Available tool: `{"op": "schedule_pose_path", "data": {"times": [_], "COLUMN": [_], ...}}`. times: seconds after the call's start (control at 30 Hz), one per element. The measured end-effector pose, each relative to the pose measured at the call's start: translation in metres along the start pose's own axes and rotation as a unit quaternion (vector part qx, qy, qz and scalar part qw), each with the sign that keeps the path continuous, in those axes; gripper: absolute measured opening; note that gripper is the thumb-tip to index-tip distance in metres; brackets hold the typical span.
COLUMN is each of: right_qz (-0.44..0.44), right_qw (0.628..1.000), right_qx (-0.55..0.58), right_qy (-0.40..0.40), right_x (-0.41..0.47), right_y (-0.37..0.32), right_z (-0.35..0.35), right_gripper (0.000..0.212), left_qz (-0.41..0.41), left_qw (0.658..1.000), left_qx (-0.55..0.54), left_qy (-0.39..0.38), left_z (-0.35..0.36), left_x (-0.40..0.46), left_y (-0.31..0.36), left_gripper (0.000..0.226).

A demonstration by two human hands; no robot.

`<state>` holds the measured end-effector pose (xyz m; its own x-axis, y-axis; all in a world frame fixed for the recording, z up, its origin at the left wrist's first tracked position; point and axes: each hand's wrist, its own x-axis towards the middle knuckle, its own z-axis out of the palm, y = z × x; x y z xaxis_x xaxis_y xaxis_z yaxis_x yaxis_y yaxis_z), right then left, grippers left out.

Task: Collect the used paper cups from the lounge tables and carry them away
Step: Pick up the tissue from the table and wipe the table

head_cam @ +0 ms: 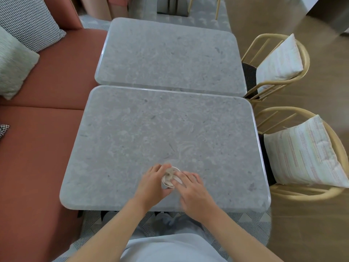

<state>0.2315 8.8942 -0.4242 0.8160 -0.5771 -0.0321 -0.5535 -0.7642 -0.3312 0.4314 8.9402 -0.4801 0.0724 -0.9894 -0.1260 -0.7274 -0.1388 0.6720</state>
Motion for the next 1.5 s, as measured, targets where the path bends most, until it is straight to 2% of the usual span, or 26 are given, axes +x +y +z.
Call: {"op": "schedule_pose_path", "data": {"times": [0.37, 0.6, 0.7, 0.87, 1.1, 1.27, 1.5], "right_qz": [0.020, 0.043, 0.075, 0.128, 0.122, 0.107, 0.049], "right_qw": [0.999, 0.999, 0.994, 0.979, 0.976, 0.981, 0.996], "right_qx": [0.030, -0.027, -0.062, -0.024, -0.017, -0.014, -0.031], "right_qy": [0.026, -0.005, -0.052, -0.158, -0.182, -0.159, -0.072], "right_x": [-0.027, -0.005, 0.002, 0.010, 0.023, 0.014, 0.000], "right_y": [0.004, -0.003, -0.007, -0.010, -0.012, -0.009, -0.004], "right_z": [0.010, 0.020, 0.021, 0.027, 0.024, 0.020, 0.014], "right_gripper": [0.048, 0.056, 0.067, 0.080, 0.075, 0.072, 0.069], "left_qz": [-0.003, 0.002, 0.002, -0.001, 0.010, 0.008, -0.018], "left_qw": [1.000, 1.000, 1.000, 1.000, 1.000, 1.000, 0.999], "left_qx": [0.004, 0.011, 0.011, 0.015, 0.008, 0.015, 0.035], "left_qy": [0.013, 0.012, 0.012, 0.004, 0.002, 0.006, 0.018], "left_z": [-0.001, -0.002, -0.002, -0.002, -0.002, -0.003, -0.008], "left_x": [-0.002, -0.004, -0.004, -0.004, -0.003, -0.003, -0.007], "left_y": [0.006, 0.007, 0.007, 0.006, 0.006, 0.009, 0.014], "left_gripper": [0.068, 0.070, 0.071, 0.069, 0.065, 0.064, 0.066]}}
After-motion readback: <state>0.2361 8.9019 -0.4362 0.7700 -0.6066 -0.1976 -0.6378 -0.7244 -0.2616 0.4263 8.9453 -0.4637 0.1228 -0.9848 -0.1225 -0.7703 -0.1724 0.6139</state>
